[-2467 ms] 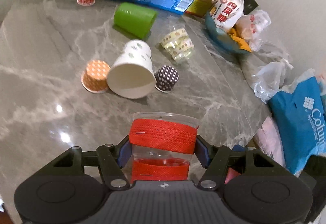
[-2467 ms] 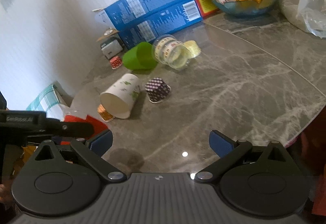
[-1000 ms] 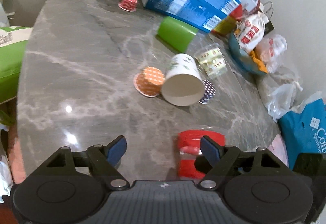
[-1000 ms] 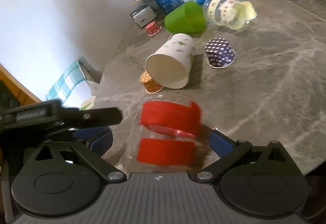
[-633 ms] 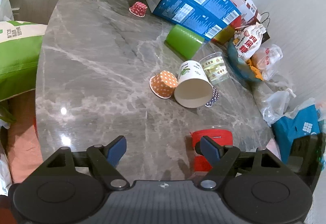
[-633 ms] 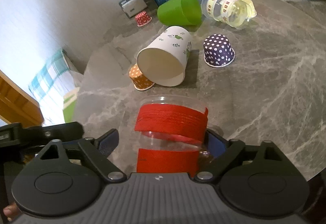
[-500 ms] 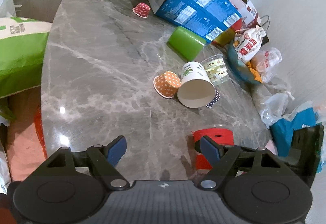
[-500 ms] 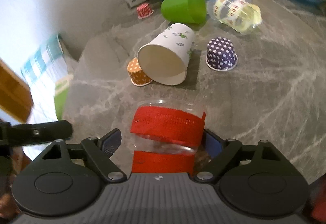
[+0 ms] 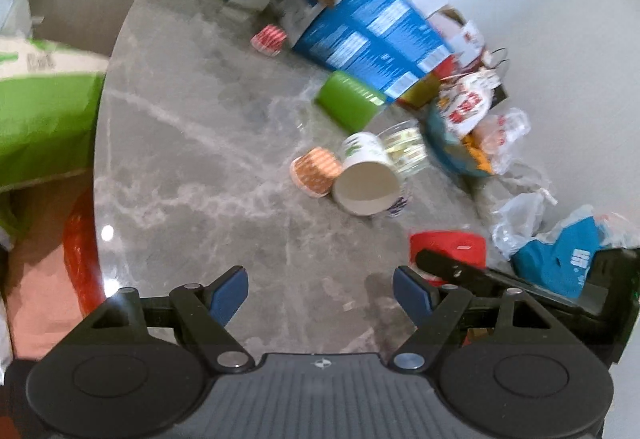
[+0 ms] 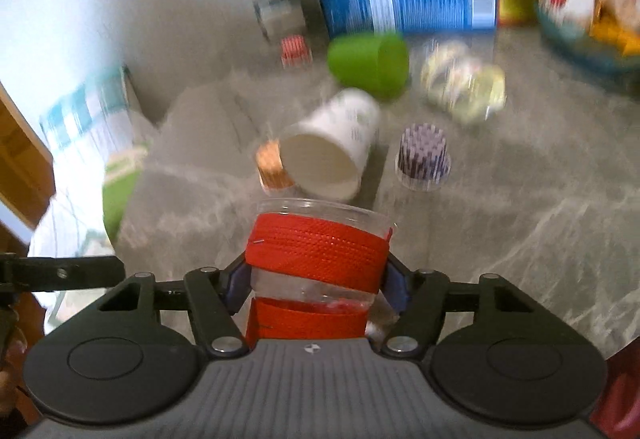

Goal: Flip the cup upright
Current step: 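Grasp the red-banded cup with the right gripper while the left gripper releases it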

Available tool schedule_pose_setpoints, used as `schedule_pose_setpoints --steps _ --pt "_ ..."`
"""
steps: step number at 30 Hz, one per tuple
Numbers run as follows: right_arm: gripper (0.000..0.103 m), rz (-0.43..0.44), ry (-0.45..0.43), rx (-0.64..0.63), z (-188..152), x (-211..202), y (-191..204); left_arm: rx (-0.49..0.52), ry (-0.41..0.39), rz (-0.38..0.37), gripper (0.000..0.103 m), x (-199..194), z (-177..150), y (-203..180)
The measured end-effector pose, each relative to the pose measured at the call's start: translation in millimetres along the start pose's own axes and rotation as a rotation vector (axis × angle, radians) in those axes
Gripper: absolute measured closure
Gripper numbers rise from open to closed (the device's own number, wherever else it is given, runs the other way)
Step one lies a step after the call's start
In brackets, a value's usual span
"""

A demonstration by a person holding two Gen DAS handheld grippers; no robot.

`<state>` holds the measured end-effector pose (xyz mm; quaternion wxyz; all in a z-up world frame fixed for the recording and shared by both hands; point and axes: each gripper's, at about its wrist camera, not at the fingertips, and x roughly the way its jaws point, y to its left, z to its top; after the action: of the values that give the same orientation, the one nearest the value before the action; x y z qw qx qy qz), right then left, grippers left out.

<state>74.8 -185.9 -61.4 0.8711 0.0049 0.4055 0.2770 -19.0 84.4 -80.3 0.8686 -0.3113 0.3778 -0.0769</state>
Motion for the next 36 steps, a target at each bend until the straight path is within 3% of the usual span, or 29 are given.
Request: schedule_pose_setpoints --steps 8,15,22,26,36 --pt "0.038 -0.043 -0.37 -0.094 -14.8 -53.4 2.4 0.109 -0.104 -0.091 0.02 -22.1 -16.0 -29.7" --pt "0.038 -0.071 -0.69 -0.179 -55.1 -58.8 4.1 0.125 -0.145 -0.131 0.02 -25.6 -36.6 -33.4" --pt "0.038 -0.13 -0.799 -0.25 -90.3 -9.7 7.7 0.149 -0.166 -0.147 0.02 -25.1 -45.0 -38.1" --pt "0.039 -0.119 -0.861 -0.222 -102.9 8.5 7.2 0.168 -0.207 -0.167 0.02 -26.5 -48.1 -37.9" --pt "0.04 -0.181 -0.893 -0.209 -128.3 25.6 4.9 0.145 -0.215 -0.164 0.02 -22.7 -51.3 -32.1"
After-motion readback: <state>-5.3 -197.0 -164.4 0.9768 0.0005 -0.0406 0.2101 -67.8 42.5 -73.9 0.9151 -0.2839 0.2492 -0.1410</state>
